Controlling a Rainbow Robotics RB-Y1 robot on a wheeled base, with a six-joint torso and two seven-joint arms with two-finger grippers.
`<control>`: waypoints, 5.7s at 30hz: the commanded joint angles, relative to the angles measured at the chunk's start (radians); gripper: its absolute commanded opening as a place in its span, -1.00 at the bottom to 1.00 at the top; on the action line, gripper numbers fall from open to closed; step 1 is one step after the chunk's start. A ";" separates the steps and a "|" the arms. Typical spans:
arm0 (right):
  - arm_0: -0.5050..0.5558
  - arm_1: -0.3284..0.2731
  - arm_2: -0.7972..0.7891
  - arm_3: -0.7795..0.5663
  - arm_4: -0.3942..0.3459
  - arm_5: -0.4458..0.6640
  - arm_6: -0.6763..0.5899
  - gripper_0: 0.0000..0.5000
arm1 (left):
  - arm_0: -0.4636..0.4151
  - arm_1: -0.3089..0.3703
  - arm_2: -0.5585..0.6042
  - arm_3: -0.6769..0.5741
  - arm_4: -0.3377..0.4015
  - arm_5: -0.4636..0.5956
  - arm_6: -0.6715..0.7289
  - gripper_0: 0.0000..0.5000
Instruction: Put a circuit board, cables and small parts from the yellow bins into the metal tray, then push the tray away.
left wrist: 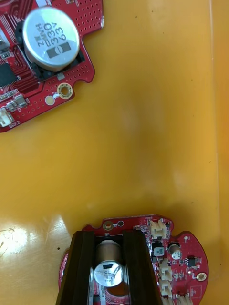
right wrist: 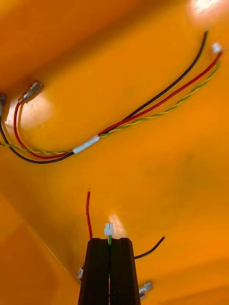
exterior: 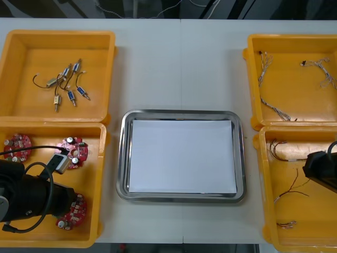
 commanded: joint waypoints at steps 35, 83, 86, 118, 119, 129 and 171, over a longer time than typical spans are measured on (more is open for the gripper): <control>0.049 -0.150 -0.204 0.001 0.052 0.030 -0.015 -1.00 | -0.097 0.072 0.225 0.004 0.122 0.260 -0.094 -1.00; 0.043 -0.167 -0.273 0.050 -0.049 0.012 -0.007 1.00 | -0.170 0.032 0.151 0.217 0.116 0.124 -0.125 0.94; 0.017 -0.150 -0.276 0.050 -0.046 0.030 -0.017 1.00 | -0.170 0.032 0.151 0.219 0.119 0.122 -0.121 1.00; -0.149 0.176 -0.233 0.057 0.216 0.145 -0.234 1.00 | -0.298 0.061 0.338 0.130 0.171 0.431 -0.060 1.00; -0.146 0.178 -0.230 0.073 0.219 0.136 -0.247 1.00 | -0.298 0.061 0.344 0.130 0.174 0.431 -0.054 1.00; -0.135 0.178 -0.217 0.235 0.241 0.013 -0.270 1.00 | -0.298 0.058 0.435 0.128 0.186 0.498 0.110 1.00; -0.075 0.179 -0.091 0.363 0.252 -0.148 -0.530 0.88 | -0.167 -0.281 0.679 0.110 -0.016 0.613 0.731 1.00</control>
